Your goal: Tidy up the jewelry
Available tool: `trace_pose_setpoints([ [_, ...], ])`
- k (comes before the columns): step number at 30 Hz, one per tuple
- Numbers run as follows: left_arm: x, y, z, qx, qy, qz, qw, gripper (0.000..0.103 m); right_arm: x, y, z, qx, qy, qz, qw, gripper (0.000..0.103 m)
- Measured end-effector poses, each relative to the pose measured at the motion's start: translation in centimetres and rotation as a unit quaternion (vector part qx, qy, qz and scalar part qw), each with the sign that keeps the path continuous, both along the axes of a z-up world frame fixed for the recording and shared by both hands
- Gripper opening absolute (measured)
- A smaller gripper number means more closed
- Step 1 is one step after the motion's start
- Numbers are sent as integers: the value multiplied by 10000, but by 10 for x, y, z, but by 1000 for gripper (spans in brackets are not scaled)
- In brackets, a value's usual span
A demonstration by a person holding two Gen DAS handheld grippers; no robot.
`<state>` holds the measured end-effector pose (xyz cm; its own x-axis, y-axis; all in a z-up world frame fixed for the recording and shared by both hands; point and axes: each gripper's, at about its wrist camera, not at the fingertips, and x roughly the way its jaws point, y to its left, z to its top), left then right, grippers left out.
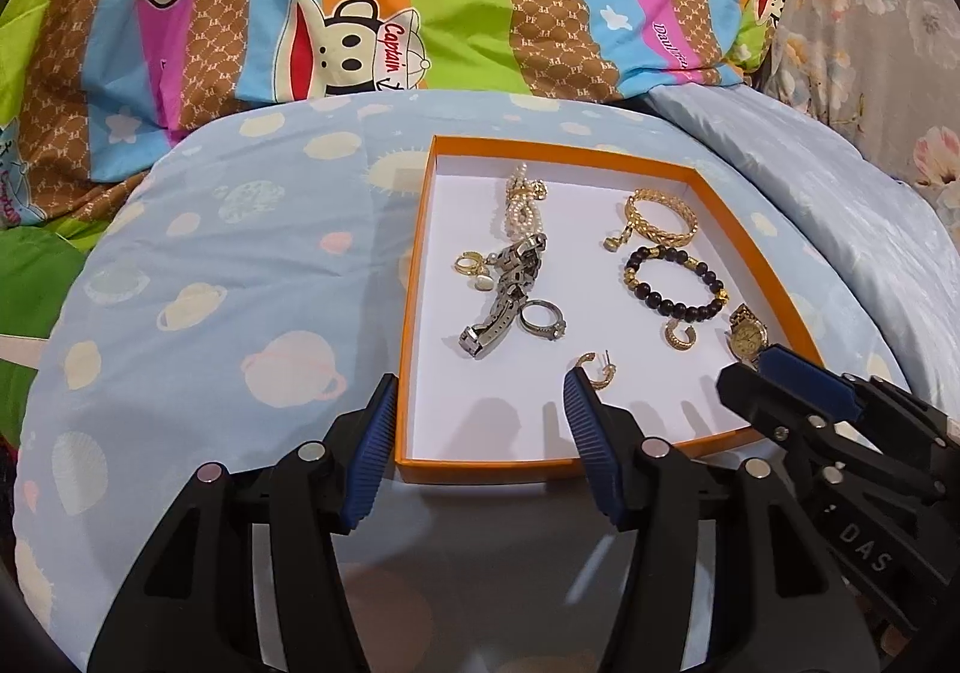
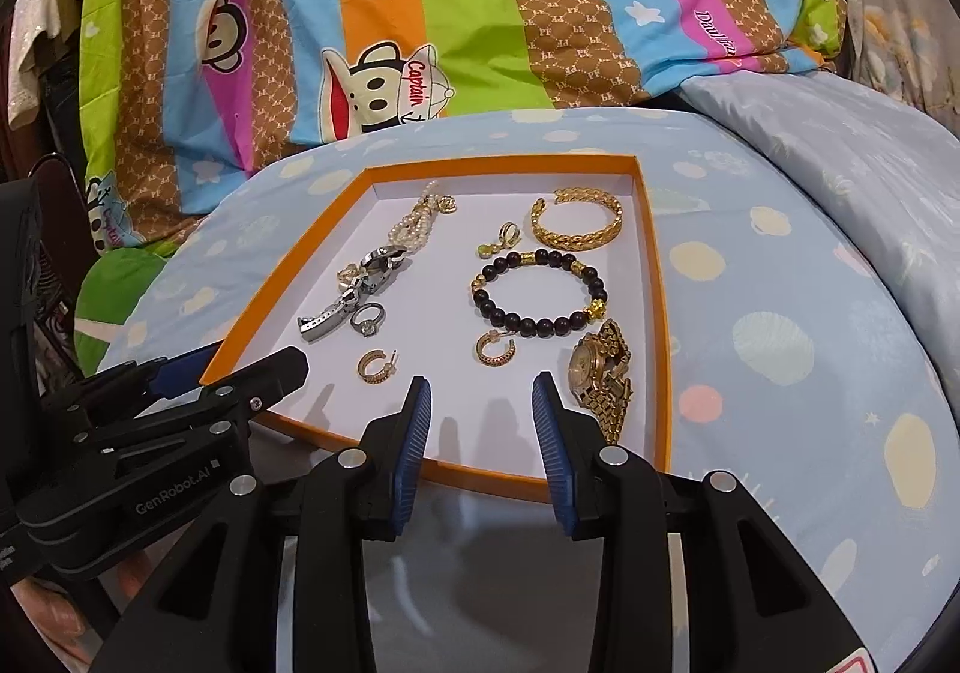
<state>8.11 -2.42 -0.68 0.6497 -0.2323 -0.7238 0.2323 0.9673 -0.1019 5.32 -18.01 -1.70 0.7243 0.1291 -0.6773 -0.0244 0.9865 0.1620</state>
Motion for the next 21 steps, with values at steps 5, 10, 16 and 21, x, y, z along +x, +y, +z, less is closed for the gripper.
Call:
trace_pose_setpoints([
  [5, -10, 0, 10, 53, -170, 74, 9998, 53, -20, -3, 9, 26, -223, -176, 9996, 35],
  [10, -13, -1, 16, 54, -253, 100, 9996, 53, -26, -4, 10, 21, -224, -258, 9994, 35],
  [16, -25, -2, 21, 58, -348, 107, 9993, 53, -38, 4, 18, -108, -381, -210, 9990, 35],
  [21, -35, -5, 20, 157, -407, 97, 9990, 53, -45, 14, 17, -234, -405, -112, 9988, 35],
])
